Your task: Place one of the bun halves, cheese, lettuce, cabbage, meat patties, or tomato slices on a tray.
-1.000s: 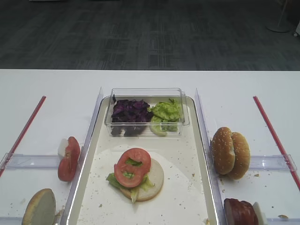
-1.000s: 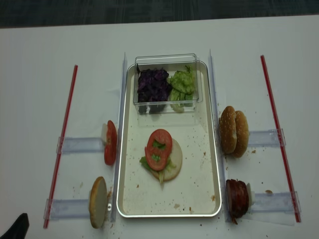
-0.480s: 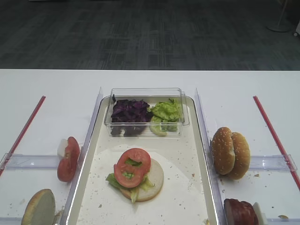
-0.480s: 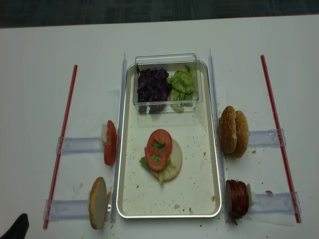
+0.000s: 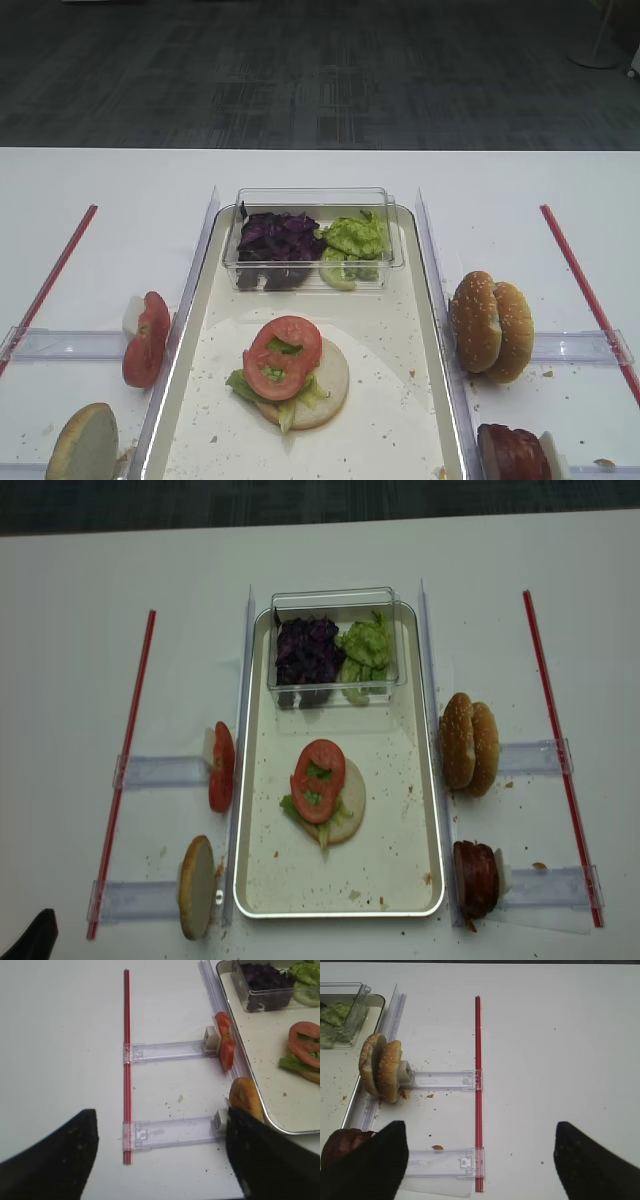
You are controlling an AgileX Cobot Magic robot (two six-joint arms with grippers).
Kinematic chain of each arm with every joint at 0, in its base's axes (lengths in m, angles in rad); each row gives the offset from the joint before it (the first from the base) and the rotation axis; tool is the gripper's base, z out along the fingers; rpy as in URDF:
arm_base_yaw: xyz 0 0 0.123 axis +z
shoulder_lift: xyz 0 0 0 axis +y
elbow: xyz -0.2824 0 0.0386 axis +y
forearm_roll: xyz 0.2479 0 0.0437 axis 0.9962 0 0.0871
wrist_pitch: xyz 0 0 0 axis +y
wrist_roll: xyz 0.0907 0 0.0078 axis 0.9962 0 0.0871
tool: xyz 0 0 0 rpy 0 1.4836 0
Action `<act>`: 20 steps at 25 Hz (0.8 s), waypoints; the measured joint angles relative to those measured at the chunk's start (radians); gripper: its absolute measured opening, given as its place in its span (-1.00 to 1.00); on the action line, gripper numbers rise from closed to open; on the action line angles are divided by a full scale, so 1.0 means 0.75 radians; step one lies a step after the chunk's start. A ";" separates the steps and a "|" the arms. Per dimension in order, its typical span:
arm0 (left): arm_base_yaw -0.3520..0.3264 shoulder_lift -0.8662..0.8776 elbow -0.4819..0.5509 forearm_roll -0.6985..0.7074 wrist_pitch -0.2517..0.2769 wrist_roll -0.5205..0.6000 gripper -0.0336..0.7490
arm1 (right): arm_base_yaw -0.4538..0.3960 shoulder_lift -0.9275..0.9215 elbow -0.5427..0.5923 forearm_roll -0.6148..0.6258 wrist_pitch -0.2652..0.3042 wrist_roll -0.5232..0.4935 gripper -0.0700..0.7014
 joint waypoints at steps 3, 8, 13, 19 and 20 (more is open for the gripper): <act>0.003 0.000 0.000 0.000 0.000 0.000 0.34 | 0.000 0.000 0.000 0.000 0.000 0.000 0.77; 0.038 0.000 0.000 0.000 0.000 0.000 0.34 | 0.000 0.000 0.000 0.000 0.000 0.000 0.77; 0.053 0.000 0.000 0.000 0.000 0.000 0.34 | 0.000 0.000 0.000 0.000 0.000 0.000 0.77; 0.053 0.000 0.000 0.000 0.000 0.000 0.34 | 0.000 0.000 0.000 0.000 0.000 0.000 0.77; 0.053 0.000 0.000 0.000 0.000 0.000 0.34 | 0.000 0.000 0.000 0.000 0.000 0.000 0.77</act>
